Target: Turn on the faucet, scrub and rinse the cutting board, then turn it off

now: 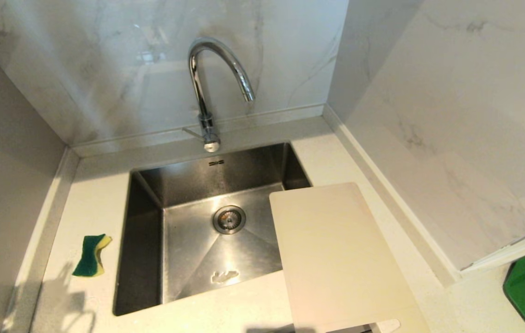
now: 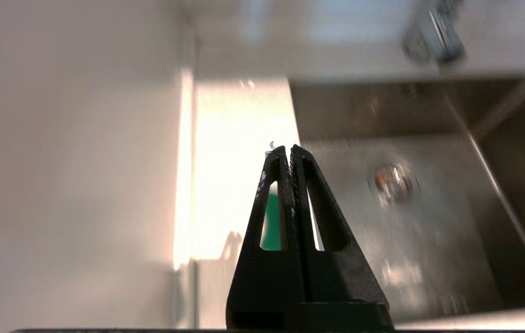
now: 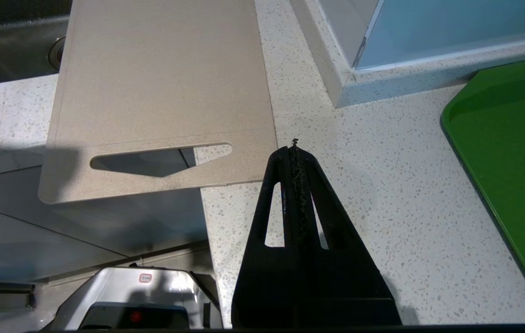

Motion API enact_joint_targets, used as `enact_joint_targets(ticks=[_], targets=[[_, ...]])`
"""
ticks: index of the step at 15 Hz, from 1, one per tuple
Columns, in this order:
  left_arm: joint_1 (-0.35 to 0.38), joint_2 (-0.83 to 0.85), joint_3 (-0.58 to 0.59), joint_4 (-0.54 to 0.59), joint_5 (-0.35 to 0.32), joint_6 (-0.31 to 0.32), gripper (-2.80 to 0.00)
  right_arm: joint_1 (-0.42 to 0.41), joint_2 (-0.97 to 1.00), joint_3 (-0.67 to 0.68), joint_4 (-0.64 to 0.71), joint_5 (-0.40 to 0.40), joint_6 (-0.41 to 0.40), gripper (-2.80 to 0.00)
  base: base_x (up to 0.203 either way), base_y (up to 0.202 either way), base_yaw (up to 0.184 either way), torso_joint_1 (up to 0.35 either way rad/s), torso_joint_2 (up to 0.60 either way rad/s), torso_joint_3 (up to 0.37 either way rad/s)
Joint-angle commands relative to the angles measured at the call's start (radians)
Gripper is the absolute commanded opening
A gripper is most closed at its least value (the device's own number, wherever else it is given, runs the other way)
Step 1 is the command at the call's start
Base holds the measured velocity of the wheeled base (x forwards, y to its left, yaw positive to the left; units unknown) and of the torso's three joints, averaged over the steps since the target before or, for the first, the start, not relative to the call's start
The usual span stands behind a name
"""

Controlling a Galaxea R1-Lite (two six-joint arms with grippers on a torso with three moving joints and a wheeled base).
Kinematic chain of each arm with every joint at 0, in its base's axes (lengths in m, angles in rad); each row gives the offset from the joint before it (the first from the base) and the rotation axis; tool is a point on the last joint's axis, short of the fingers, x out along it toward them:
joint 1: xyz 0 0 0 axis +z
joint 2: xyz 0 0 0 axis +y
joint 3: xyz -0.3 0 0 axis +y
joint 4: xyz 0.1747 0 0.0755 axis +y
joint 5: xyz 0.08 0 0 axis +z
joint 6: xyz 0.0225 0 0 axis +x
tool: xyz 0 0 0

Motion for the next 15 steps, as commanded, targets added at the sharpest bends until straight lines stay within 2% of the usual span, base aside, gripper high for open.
enact_joint_targets(ticks=[1, 4, 6, 8, 10, 13, 15], targets=[[0.012, -0.23, 0.096, 0.067, -0.05, -0.003, -2.8, 0.0, 0.0, 0.0, 0.001, 0.0, -0.001, -2.8, 0.0, 0.0, 0.0, 0.0, 0.0, 0.0], [-0.032, -0.385, 0.12, 0.23, -0.133, -0.005, -2.8, 0.0, 0.0, 0.0, -0.001, -0.001, -0.002, -2.8, 0.0, 0.0, 0.0, 0.0, 0.0, 0.0], [-0.092, -0.464, 0.146, 0.321, -0.142, -0.008, -2.8, 0.0, 0.0, 0.0, -0.001, -0.003, -0.002, -2.8, 0.0, 0.0, 0.0, 0.0, 0.0, 0.0], [-0.108, -0.55, 0.2, 0.367, -0.141, -0.002, -2.8, 0.0, 0.0, 0.0, -0.001, -0.003, -0.002, -2.8, 0.0, 0.0, 0.0, 0.0, 0.0, 0.0], [-0.126, -0.618, 0.274, 0.377, -0.093, 0.036, -2.8, 0.0, 0.0, 0.0, -0.001, -0.004, -0.001, -2.8, 0.0, 0.0, 0.0, 0.0, 0.0, 0.0], [-0.136, -0.785, 0.305, 0.45, -0.042, 0.112, -2.8, 0.0, 0.0, 0.0, -0.001, -0.014, 0.003, -2.8, 0.0, 0.0, 0.0, 0.0, 0.0, 0.0], [-0.146, -0.786, 0.315, 0.502, -0.013, 0.158, -2.8, 0.0, 0.0, 0.0, -0.001, -0.013, 0.003, -2.8, 0.0, 0.0, 0.0, 0.0, 0.0, 0.0]])
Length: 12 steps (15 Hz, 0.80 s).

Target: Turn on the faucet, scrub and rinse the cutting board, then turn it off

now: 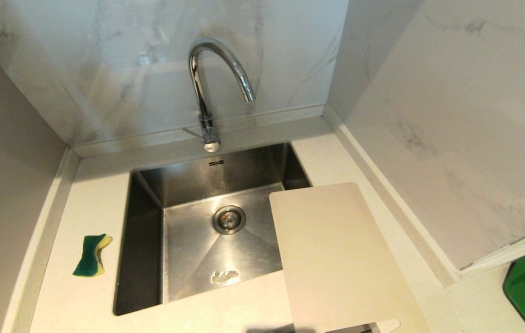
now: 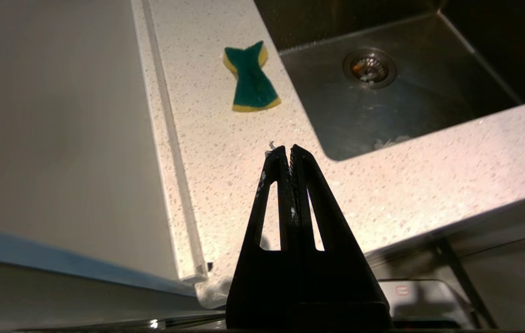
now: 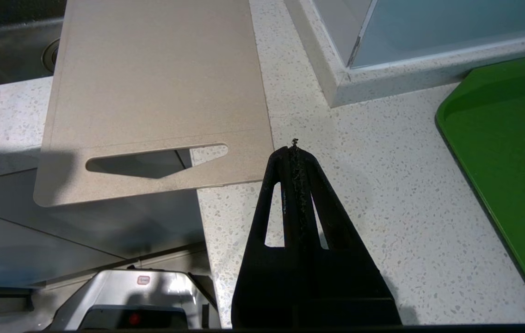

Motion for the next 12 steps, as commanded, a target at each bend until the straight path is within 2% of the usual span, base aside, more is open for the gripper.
enact_joint_targets(ticks=[1, 4, 6, 12], targets=[[-0.009, -0.042, 0.011, 0.013, 0.007, 0.018, -2.8, 0.0, 0.0, 0.0, 0.001, 0.0, -0.001, -2.8, 0.0, 0.0, 0.0, 0.0, 0.0, 0.0], [-0.009, -0.05, 0.01, 0.018, 0.008, 0.009, -2.8, 0.0, 0.0, 0.0, 0.001, 0.0, -0.001, -2.8, 0.0, 0.0, 0.0, 0.0, 0.0, 0.0], [-0.009, -0.048, 0.011, 0.016, 0.01, -0.02, -2.8, 0.0, 0.0, 0.001, -0.004, -0.001, 0.002, -2.8, 0.0, 0.0, 0.0, 0.0, 0.0, 0.0], [-0.009, -0.05, 0.011, 0.013, 0.008, -0.017, -2.8, 0.0, 0.0, 0.011, -0.032, -0.003, 0.01, -2.8, 0.0, 0.0, 0.0, 0.0, 0.0, 0.0]])
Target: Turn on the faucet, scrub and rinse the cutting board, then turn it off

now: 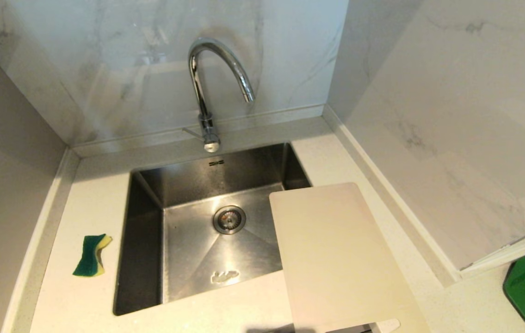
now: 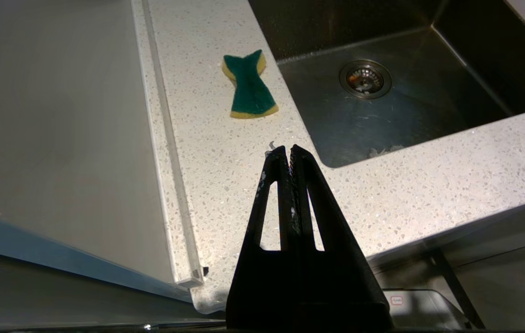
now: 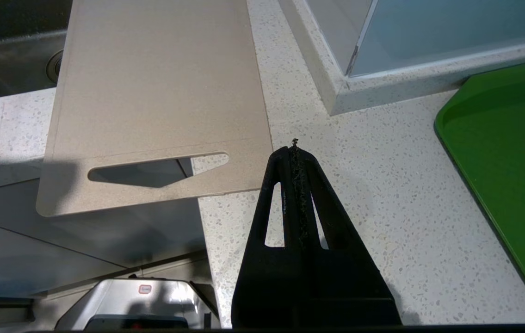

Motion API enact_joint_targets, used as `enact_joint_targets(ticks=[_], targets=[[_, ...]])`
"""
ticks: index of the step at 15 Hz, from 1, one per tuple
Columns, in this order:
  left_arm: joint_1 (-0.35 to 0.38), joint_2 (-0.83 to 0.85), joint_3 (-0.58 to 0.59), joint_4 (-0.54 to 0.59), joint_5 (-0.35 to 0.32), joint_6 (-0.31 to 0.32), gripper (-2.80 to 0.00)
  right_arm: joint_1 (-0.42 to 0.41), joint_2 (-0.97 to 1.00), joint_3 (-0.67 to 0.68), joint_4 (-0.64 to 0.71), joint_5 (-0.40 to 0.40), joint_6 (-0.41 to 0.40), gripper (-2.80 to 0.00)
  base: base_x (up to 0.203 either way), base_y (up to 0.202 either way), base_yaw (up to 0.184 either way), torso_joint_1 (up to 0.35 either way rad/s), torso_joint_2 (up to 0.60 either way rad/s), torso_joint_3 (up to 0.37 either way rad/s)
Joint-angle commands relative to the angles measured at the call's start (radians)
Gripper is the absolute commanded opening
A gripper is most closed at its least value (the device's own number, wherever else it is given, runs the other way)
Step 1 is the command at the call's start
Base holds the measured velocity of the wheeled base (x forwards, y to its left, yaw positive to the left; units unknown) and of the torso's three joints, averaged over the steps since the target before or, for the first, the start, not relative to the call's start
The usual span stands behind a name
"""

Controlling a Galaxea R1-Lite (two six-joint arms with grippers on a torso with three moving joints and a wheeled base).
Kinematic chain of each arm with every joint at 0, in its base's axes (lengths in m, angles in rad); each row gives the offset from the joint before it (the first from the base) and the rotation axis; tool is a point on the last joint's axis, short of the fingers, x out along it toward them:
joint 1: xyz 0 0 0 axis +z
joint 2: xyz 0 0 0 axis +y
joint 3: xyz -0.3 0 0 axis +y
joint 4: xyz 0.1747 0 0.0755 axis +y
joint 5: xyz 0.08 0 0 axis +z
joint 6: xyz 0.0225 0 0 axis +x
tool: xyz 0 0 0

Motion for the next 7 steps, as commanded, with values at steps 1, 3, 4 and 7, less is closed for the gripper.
enact_joint_targets(ticks=[1, 3, 4, 7], targets=[[0.0, 0.003, 0.003, 0.0, 0.0, 0.0, -2.8, 0.0, 0.0, 0.001, 0.001, 0.0, 0.001, -2.8, 0.0, 0.0, 0.0, 0.0, 0.0, 0.0], [0.0, 0.003, 0.003, 0.0, 0.0, 0.0, -2.8, 0.0, 0.0, 0.001, 0.001, 0.0, 0.001, -2.8, 0.0, 0.0, 0.0, 0.0, 0.0, 0.0], [0.0, 0.003, 0.003, 0.0, 0.0, 0.0, -2.8, 0.0, 0.0, 0.001, 0.0, 0.0, 0.002, -2.8, 0.0, 0.0, 0.0, 0.0, 0.0, 0.0], [0.0, 0.003, 0.003, 0.0, 0.0, 0.0, -2.8, 0.0, 0.0, 0.001, 0.001, 0.002, 0.001, -2.8, 0.0, 0.0, 0.0, 0.0, 0.0, 0.0]])
